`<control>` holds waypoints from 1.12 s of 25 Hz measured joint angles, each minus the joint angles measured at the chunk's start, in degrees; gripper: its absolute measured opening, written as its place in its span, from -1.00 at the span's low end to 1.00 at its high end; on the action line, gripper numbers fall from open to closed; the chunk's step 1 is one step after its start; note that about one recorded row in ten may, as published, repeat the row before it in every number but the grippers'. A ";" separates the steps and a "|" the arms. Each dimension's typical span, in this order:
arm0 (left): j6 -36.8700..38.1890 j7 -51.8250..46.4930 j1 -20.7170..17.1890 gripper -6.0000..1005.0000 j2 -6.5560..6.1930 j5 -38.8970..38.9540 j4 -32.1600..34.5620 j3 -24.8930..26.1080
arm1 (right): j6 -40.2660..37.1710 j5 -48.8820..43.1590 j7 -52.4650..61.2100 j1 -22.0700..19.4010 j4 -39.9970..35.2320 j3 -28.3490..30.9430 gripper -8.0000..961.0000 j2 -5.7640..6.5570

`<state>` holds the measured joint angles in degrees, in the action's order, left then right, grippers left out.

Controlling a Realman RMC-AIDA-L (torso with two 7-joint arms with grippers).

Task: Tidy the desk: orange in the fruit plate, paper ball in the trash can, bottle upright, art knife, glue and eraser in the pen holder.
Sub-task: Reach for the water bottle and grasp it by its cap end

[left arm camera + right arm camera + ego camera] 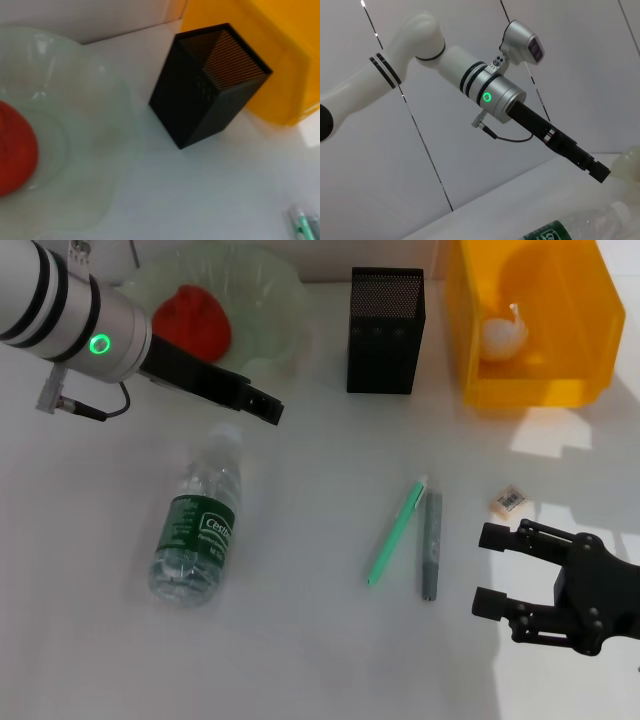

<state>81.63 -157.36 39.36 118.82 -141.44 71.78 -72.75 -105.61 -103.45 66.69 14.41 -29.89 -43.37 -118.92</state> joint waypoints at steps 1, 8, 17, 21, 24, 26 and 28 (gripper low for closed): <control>-1.31 -1.65 0.05 0.65 0.02 -2.62 -0.18 -0.65 | 0.28 -0.30 -0.16 0.07 0.16 0.00 0.72 -0.02; -3.82 -5.85 0.73 0.65 0.12 -8.84 -2.53 -2.45 | 1.13 -0.66 -0.17 0.15 0.71 0.04 0.72 -0.08; -7.04 -6.26 4.60 0.65 0.31 -9.04 -11.96 -3.10 | 2.17 -1.41 -0.17 0.75 2.19 0.04 0.72 -0.09; -12.43 -6.61 6.13 0.65 0.30 -10.35 -16.94 -3.88 | 2.17 -1.41 -0.16 0.90 2.56 0.04 0.72 -0.08; -13.38 -6.64 6.18 0.65 0.29 -10.42 -17.67 -3.96 | 2.17 -1.41 -0.16 0.91 2.58 0.04 0.72 -0.09; -14.21 -6.64 6.27 0.65 0.28 -10.43 -18.68 -4.41 | 2.17 -1.41 -0.16 0.93 2.58 0.04 0.72 -0.09; -14.40 -6.64 6.30 0.65 0.28 -10.43 -18.90 -4.60 | 2.17 -1.41 -0.16 1.01 2.58 0.03 0.72 -0.08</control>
<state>67.23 -164.01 45.66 119.09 -151.87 52.88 -77.35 -103.44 -104.86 66.53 15.42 -27.31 -43.33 -119.00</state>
